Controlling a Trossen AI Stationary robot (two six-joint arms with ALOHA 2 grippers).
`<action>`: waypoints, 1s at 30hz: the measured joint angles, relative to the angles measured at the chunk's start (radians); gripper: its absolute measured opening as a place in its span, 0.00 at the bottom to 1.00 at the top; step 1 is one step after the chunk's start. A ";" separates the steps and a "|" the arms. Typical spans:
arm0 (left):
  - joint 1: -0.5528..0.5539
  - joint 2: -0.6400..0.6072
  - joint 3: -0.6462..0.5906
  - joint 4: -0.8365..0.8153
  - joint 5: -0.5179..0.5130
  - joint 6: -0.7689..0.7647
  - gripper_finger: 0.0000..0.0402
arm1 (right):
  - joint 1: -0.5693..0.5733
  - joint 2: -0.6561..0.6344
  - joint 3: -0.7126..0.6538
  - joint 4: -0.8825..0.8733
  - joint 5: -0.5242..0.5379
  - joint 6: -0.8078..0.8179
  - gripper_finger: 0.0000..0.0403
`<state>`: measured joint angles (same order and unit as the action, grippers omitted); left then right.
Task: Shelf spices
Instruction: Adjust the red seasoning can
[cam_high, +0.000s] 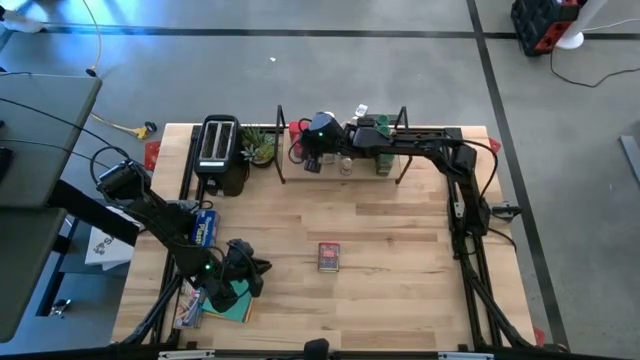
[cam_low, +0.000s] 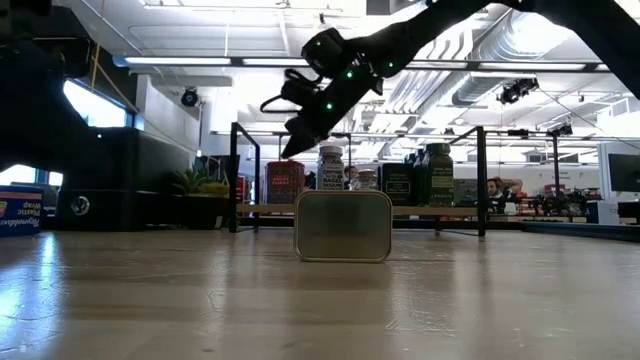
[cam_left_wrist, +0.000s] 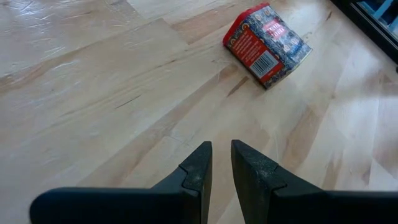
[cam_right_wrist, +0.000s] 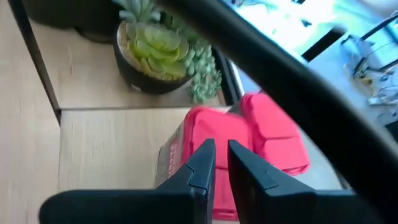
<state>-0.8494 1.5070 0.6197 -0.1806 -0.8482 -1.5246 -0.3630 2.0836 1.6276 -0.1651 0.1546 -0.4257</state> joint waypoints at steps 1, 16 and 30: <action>0.000 0.000 0.000 0.000 0.000 0.000 0.14 | 0.004 -0.009 0.000 0.004 0.004 -0.002 0.08; 0.000 0.000 0.000 0.023 0.000 0.000 0.14 | 0.040 -0.041 0.001 -0.170 0.197 0.219 0.08; 0.009 0.000 0.000 0.028 0.003 0.011 0.14 | 0.023 -0.017 0.003 -0.126 0.169 0.148 0.09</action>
<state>-0.8406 1.5070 0.6197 -0.1524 -0.8452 -1.5139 -0.3405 2.0663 1.6302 -0.2908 0.3232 -0.2776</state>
